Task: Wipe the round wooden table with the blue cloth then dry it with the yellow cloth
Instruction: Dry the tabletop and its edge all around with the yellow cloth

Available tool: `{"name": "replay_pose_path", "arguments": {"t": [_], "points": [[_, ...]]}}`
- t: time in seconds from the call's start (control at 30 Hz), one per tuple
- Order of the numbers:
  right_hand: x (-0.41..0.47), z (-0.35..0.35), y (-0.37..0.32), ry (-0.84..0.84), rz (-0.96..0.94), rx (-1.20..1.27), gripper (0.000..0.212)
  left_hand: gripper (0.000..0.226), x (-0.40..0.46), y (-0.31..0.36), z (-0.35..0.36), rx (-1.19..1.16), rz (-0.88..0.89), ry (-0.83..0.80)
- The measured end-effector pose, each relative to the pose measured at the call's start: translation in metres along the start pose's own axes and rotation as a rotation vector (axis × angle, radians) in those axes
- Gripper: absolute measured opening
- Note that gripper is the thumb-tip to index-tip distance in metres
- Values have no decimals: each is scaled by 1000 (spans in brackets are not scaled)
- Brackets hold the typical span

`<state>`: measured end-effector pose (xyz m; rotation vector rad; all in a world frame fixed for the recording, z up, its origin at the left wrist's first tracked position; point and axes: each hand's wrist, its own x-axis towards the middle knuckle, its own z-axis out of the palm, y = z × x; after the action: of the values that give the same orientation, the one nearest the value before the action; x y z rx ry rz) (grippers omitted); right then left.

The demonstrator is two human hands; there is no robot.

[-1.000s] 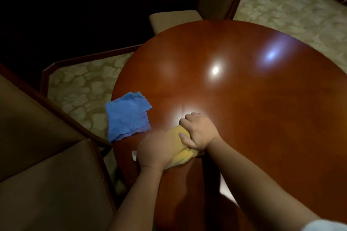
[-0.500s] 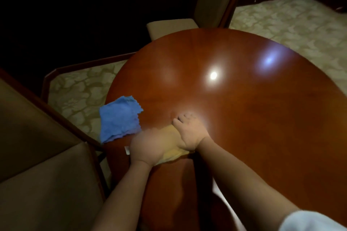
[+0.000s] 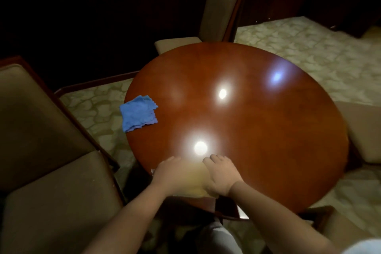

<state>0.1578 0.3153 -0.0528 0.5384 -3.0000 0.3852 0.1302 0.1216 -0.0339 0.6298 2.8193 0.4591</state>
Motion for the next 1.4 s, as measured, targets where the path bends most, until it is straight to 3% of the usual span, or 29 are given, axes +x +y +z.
{"name": "replay_pose_path", "arguments": {"t": [0.1, 0.33, 0.43, 0.6, 0.7, 0.8, 0.9, 0.97, 1.0, 1.07, 1.13, 1.17, 1.4], "points": [[-19, -3, -10, -46, 36, 3, 42, 31, -16, 8, 0, -53, -75, -92], [-49, -19, -28, -216, 82, -49, 72, 36, -39, 15, -6, -270, -356, -231], [-61, -21, -34, -249, 35, -74, 74, 17, -44, 15, -7, -394, -416, -299], [-72, -25, -41, -314, -9, -127, 67, 44, -50, 15, 0, -243, -353, -248], [-75, -27, -48, -324, -62, -140, 69, 41, -51, 13, 0, -185, -323, -273], [-84, -26, -61, -321, -72, -22, 70, 38, -53, 2, -4, -313, -327, -368], [-86, -23, -74, -353, -205, 40, 45, 35, -58, -7, -15, -305, -309, -430], [-83, -19, -77, -290, -278, 19, 28, 41, -63, -11, -28, -194, -296, -470], [-79, -19, -77, -240, -293, -4, 28, 44, -64, -14, -37, -163, -301, -487], [-65, -21, -81, -195, -201, -66, 54, 43, -66, -20, -54, -163, -284, -505], [-53, -22, -87, -300, -54, -72, 82, 42, -66, -23, -75, -168, -253, -479], [-48, -21, -91, -340, -16, -52, 84, 40, -67, -24, -85, -182, -240, -462], [-5, -48, -113, -300, 180, 231, 34, 33, -76, -38, -128, -413, -284, -177]]}}
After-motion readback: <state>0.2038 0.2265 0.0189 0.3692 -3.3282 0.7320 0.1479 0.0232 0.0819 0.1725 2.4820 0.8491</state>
